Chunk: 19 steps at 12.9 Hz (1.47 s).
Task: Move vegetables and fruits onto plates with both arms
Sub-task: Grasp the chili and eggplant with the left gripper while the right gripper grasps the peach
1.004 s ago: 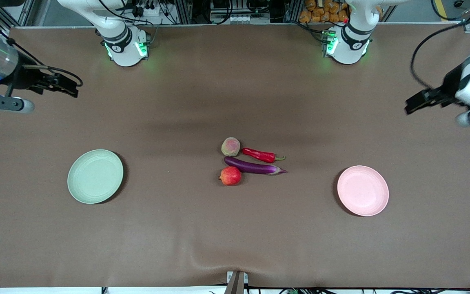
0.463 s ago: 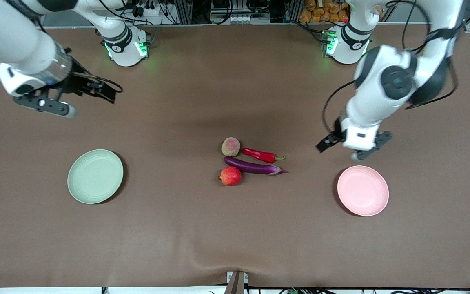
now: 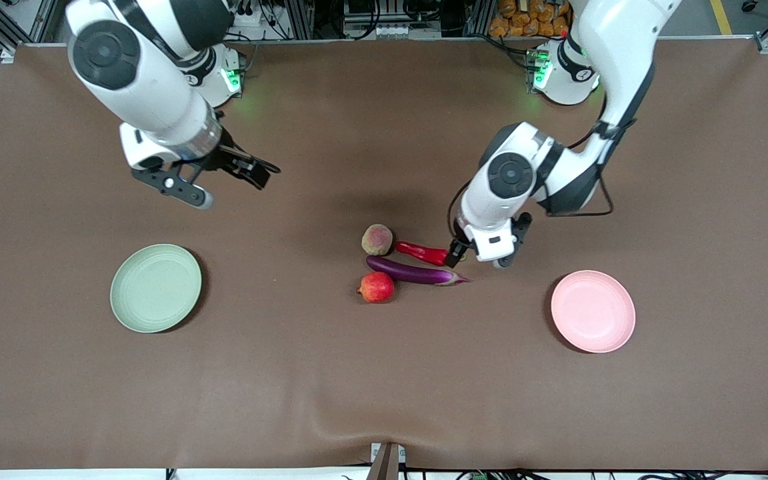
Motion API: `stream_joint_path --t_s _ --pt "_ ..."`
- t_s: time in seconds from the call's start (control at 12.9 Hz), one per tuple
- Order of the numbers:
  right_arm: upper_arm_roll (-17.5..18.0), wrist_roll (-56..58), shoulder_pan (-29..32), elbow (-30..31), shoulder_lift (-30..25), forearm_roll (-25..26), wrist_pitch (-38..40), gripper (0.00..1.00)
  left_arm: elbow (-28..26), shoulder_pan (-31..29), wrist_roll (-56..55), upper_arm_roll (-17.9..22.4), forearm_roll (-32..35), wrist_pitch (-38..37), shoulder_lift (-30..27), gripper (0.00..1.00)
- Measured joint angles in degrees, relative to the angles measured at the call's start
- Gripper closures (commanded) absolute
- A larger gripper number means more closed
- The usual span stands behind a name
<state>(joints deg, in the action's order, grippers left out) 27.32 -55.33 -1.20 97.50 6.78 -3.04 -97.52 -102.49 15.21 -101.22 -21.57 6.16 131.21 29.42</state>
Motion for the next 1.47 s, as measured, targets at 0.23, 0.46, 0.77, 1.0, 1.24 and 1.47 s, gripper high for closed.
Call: stream_joint_path --t_s 0.23,0.46,0.77,1.0,1.24,1.47 --pt "0.27 -7.33 -2.22 0.28 5.32 -0.48 -5.40 0.00 1.78 1.53 -6.60 0.15 0.36 4.22 5.51 0.00" --pt "0.29 -14.52 -4.63 0.62 11.90 -3.41 -14.93 0.00 2.31 2.88 -12.12 0.71 1.05 8.22 8.35 0.00" --pt "-0.05 -16.19 -4.93 0.47 18.57 -9.15 -24.92 0.00 1.56 5.81 -19.16 3.00 4.73 12.44 9.49 0.00" --pt "-1.26 -15.54 -3.77 -2.00 22.89 -17.26 -26.74 0.00 1.17 5.82 -21.51 3.64 5.93 16.27 10.48 0.00" --pt "-1.71 -14.90 -3.64 -5.76 28.44 -21.38 -27.99 0.00 0.84 5.84 -22.79 3.99 6.19 19.75 10.85 0.00" --pt "-1.56 -14.90 -4.37 -7.15 30.83 -23.04 -30.15 0.00 -0.13 6.90 -22.79 5.23 6.71 21.10 11.57 0.00"
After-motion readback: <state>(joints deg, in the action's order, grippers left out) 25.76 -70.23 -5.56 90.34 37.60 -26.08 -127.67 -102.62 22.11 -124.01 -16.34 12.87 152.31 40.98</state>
